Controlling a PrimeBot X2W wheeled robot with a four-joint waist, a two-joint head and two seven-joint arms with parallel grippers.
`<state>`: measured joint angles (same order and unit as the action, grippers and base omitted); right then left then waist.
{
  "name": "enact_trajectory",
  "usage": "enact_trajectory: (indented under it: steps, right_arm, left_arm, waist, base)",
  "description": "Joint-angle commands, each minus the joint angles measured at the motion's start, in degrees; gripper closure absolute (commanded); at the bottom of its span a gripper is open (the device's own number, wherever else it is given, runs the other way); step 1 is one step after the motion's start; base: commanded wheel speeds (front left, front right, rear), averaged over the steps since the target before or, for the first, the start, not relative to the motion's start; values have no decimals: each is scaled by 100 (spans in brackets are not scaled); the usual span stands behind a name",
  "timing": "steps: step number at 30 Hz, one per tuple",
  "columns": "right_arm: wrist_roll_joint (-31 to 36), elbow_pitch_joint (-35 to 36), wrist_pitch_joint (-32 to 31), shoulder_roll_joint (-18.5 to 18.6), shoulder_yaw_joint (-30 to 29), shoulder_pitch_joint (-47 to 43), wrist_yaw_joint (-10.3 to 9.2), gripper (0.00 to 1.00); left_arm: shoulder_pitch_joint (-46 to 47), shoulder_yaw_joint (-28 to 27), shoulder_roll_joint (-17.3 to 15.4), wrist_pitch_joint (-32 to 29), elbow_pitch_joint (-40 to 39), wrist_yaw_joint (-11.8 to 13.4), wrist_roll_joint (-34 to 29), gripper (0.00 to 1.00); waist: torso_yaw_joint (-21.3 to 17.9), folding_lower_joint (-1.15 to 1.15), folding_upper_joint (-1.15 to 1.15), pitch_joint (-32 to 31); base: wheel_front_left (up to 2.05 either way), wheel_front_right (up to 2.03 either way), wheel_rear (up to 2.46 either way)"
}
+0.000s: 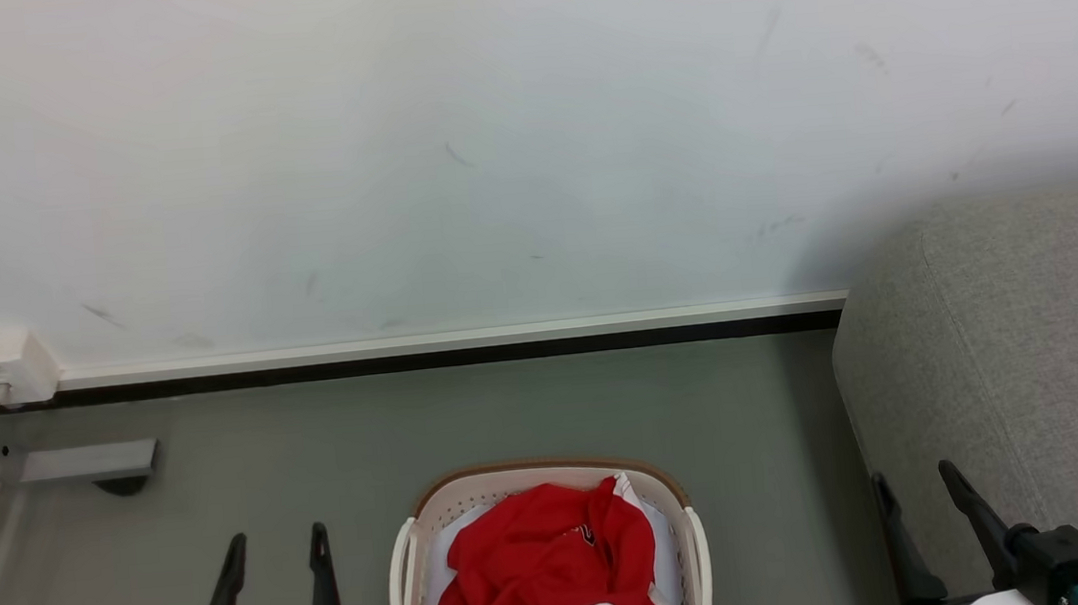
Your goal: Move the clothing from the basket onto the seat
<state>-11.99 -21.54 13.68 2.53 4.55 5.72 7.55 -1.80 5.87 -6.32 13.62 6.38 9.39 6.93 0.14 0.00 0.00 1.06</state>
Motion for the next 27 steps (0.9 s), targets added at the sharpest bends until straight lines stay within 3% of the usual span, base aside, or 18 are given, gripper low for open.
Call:
enact_trajectory:
  steps: [1,16,26,27]
  right_arm:
    - [108,-18,54,51,-11,64,-11,0]
    - [381,-18,155,54,59,178,-12,0]
    - [395,263,147,49,-80,626,-12,0]
    - [411,357,146,48,-108,762,-12,0]
  left_arm:
    - [-68,-17,-23,57,-34,13,-169,0]
    - [-43,-61,21,156,-49,-55,-605,0]
    - [731,176,-14,155,275,-539,-651,0]
    - [1009,286,-52,155,496,-679,-692,0]
  waist:
    - [-1,0,0,3]
    - [-192,0,0,212]
    - [-472,0,0,1229]
    - [-519,0,0,1546]
  base:
    - [0,0,0]
    - [0,0,0]
    - [0,0,0]
    - [0,0,0]
